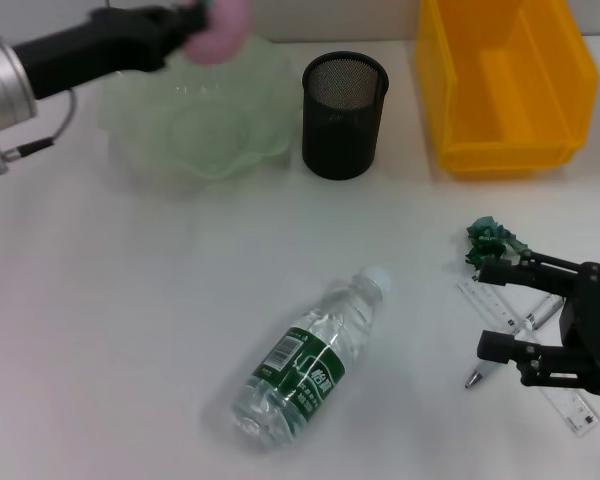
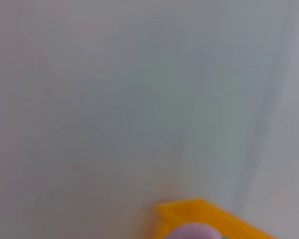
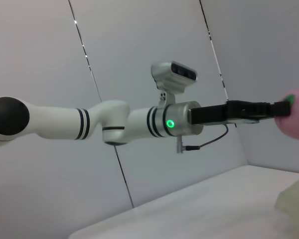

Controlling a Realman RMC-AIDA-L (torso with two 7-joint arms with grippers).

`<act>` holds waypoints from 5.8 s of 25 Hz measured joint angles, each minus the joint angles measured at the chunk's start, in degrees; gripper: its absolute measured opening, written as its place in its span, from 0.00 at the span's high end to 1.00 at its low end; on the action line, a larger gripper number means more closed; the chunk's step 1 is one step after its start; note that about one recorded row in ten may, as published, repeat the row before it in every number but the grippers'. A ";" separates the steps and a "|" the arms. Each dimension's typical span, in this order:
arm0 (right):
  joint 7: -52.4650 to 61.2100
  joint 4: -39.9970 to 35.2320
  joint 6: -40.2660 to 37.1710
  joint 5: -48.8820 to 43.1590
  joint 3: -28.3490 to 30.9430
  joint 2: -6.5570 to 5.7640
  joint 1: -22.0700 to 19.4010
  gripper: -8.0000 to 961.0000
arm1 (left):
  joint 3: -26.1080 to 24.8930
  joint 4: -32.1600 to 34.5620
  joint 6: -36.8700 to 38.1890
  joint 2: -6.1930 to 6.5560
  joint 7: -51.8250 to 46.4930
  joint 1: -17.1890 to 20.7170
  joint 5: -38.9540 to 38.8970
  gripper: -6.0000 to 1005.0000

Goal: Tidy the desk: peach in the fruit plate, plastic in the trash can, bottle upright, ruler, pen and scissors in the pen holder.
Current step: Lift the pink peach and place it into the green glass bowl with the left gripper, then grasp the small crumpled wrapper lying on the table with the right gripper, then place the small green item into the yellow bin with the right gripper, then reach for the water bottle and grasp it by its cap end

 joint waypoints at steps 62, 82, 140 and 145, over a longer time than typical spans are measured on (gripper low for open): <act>77.31 -30.62 29.78 -36.24 -37.95 0.18 19.12 0.15 | 3.99 -9.34 15.94 -0.09 17.46 8.34 8.46 0.19; 79.55 -24.14 35.04 -37.62 -43.86 0.27 21.29 0.34 | 4.00 -9.78 15.37 -0.11 17.84 8.50 8.40 0.19; 68.59 -27.46 47.17 -22.86 -20.23 -3.57 21.50 0.37 | 3.39 -9.87 15.22 0.07 18.02 8.30 8.37 0.19; 68.57 -28.19 45.04 -22.66 -19.94 -3.53 21.02 0.29 | 3.39 -9.86 15.33 0.07 17.96 8.34 8.37 0.19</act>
